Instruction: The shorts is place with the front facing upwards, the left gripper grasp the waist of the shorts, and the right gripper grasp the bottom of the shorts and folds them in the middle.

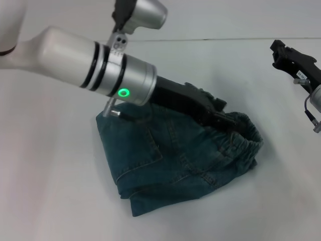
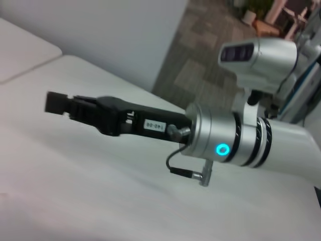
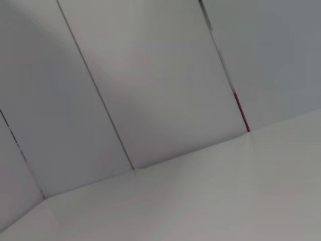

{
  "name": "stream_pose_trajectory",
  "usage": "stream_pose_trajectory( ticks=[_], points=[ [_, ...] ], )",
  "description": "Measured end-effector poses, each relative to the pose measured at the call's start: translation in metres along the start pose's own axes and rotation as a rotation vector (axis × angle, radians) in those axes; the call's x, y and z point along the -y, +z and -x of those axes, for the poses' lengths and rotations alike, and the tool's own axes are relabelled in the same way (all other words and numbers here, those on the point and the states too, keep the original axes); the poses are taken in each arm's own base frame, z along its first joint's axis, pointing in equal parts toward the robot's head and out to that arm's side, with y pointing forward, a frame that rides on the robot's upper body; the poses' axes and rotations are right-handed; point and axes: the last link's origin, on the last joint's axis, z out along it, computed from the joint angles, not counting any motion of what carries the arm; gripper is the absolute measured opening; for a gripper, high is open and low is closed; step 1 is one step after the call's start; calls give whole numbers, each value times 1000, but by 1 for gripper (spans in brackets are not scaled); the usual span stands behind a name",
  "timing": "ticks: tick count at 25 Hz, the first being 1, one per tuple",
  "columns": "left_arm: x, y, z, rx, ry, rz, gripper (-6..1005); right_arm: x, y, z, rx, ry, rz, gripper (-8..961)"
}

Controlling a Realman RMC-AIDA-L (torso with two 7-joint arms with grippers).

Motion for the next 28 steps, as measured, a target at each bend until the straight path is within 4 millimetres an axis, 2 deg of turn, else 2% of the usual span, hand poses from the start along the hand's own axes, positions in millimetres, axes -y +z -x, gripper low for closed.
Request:
stream_pose_trajectory(
  ticks=[1, 6, 11, 12, 14, 17, 21, 22, 23, 28],
  points=[
    [0, -3, 1, -16, -4, -3, 639, 0, 0, 1, 3, 4, 6, -2],
    [4, -30, 13, -151, -48, -39, 865, -1, -9, 13, 17, 51, 124, -1],
    [7, -70, 43, -310, -108, -43, 899, -14, -28, 40, -9, 61, 425, -1],
    [8, -84, 55, -368, -129, -56, 905, -16, -33, 46, -11, 65, 473, -1],
    [8, -95, 65, -415, -142, -70, 919, -20, -44, 64, -33, 89, 590, 0],
    [7, -122, 87, -520, -165, -109, 939, -22, -49, 74, -89, 93, 655, 118],
    [3, -154, 117, -610, -197, -159, 939, -27, -56, 91, -304, -2, 774, 289],
    [3, -154, 117, -610, -197, -159, 939, -30, -59, 93, -368, -47, 810, 333],
    [-2, -163, 128, -619, -200, -166, 938, -32, -63, 95, -428, -88, 847, 377],
    [-12, -173, 146, -567, -194, -155, 938, -37, -80, 91, -667, -228, 969, 494]
  ],
)
